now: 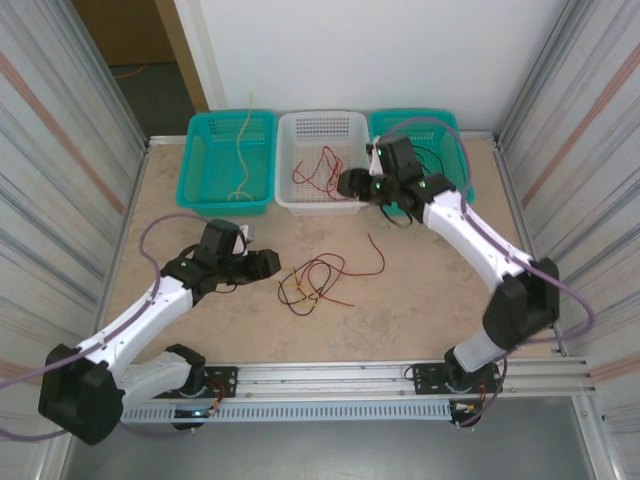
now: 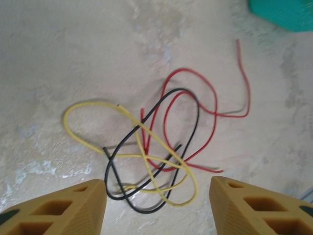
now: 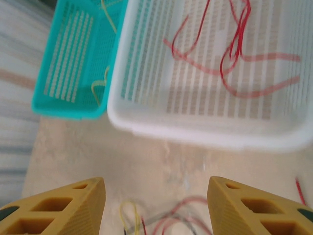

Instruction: Untangle the cables

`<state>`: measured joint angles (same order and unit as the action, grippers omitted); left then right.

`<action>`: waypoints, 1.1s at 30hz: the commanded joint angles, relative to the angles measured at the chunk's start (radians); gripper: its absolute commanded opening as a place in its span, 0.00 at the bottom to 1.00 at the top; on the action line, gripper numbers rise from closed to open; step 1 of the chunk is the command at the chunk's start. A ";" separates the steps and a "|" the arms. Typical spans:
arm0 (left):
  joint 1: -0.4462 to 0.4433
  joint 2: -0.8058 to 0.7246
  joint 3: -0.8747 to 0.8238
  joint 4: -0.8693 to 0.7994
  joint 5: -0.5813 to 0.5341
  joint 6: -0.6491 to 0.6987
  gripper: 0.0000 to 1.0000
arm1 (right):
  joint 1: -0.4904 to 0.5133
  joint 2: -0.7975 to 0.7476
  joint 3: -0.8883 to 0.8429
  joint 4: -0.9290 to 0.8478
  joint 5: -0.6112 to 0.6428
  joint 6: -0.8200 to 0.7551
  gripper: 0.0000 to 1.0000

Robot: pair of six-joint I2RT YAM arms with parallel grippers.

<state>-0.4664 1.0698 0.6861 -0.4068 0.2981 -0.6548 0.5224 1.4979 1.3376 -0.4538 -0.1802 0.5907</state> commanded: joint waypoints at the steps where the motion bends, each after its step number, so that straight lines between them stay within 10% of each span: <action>1: -0.001 0.029 0.037 -0.058 0.022 0.028 0.56 | 0.075 -0.120 -0.157 -0.036 0.117 0.008 0.57; 26: -0.238 0.440 0.199 0.077 0.009 -0.040 0.45 | 0.199 -0.114 -0.351 -0.059 0.215 0.164 0.45; 33: -0.247 0.422 0.212 0.078 0.051 -0.043 0.00 | 0.186 -0.160 -0.306 -0.068 0.184 0.127 0.42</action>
<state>-0.7029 1.5219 0.8673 -0.3370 0.3191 -0.6987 0.7177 1.3731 0.9798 -0.5064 0.0029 0.7315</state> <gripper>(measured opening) 0.047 0.422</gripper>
